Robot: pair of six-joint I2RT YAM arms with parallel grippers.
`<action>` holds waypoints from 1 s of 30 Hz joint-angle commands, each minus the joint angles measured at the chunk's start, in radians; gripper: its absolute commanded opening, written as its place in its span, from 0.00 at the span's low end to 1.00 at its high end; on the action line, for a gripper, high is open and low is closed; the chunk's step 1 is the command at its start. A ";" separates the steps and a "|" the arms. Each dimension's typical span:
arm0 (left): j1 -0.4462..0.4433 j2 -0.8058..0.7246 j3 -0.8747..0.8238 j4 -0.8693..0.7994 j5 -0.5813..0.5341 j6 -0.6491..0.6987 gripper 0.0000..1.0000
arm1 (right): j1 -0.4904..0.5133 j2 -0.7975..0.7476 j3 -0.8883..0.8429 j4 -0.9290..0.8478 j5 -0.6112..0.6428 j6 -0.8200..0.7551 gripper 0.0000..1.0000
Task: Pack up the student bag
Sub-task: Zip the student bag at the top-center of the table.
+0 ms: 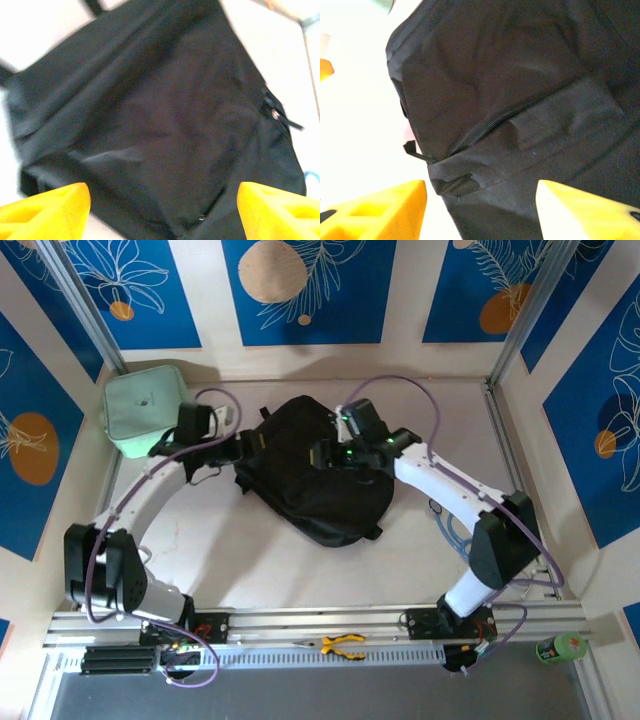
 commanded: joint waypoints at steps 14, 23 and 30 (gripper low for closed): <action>0.195 -0.238 -0.272 0.089 -0.090 -0.134 0.94 | 0.232 0.459 0.489 -0.309 0.145 -0.542 0.56; 0.196 -0.239 -0.264 0.098 -0.084 -0.093 0.96 | 0.240 0.553 0.594 -0.354 0.219 -0.501 0.39; 0.197 -0.234 -0.261 0.096 -0.080 -0.077 0.97 | 0.241 0.557 0.581 -0.380 0.175 -0.505 0.39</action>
